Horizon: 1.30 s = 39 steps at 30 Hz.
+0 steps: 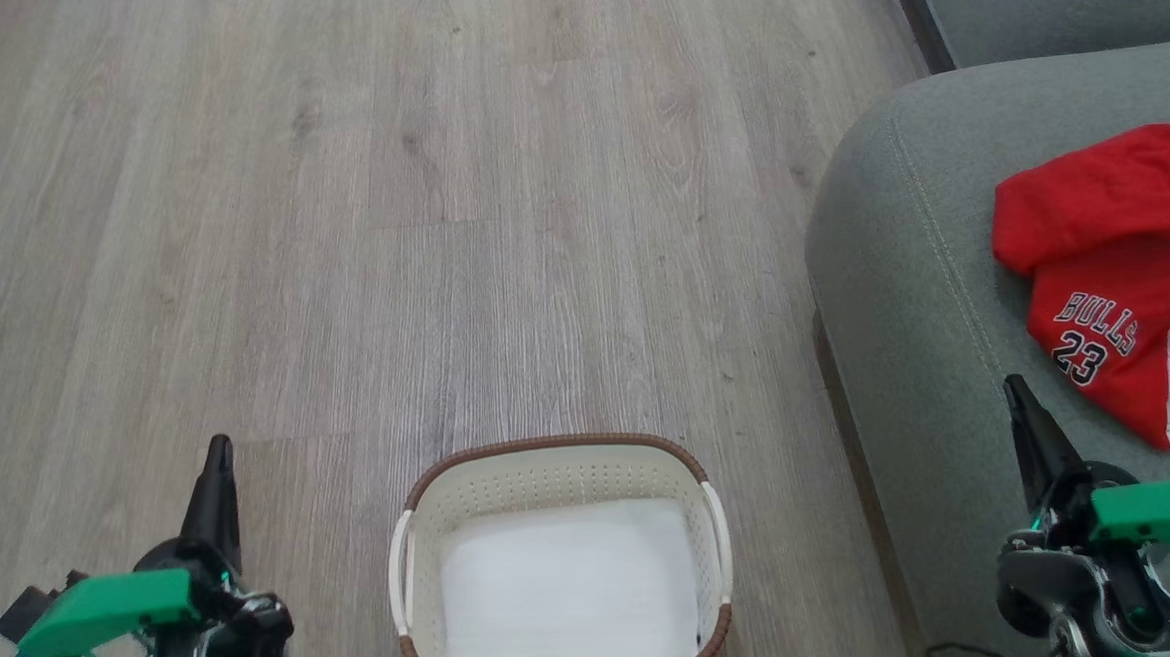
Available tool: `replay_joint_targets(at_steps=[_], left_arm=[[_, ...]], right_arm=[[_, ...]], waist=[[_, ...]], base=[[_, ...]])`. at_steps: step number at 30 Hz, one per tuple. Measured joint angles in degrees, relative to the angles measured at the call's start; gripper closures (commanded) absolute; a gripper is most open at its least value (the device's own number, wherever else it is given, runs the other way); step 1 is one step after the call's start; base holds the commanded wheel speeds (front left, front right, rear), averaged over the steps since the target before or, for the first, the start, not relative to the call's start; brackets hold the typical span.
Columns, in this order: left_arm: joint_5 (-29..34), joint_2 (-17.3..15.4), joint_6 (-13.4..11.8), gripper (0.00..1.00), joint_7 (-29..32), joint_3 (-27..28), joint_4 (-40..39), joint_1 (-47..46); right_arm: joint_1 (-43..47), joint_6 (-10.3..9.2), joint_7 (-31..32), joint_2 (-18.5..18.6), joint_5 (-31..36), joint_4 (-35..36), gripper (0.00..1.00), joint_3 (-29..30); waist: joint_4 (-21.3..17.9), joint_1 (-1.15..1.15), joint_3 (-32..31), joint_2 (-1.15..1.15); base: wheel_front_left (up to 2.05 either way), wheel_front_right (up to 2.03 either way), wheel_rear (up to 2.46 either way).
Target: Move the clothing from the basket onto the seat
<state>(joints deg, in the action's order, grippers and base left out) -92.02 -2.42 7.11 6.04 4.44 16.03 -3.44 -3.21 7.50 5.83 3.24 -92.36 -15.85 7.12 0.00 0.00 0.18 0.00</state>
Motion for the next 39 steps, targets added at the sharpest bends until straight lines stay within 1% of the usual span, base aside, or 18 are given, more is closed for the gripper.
replay_joint_targets(at_steps=[39], left_arm=[[0.00,0.01,0.00,1.00,0.00,0.00,0.00,0.00]], right_arm=[[0.00,0.00,0.23,-0.22,0.01,-0.01,1.00,0.12]], waist=[[0.00,0.00,0.00,0.00]], base=[[0.00,0.00,0.00]])
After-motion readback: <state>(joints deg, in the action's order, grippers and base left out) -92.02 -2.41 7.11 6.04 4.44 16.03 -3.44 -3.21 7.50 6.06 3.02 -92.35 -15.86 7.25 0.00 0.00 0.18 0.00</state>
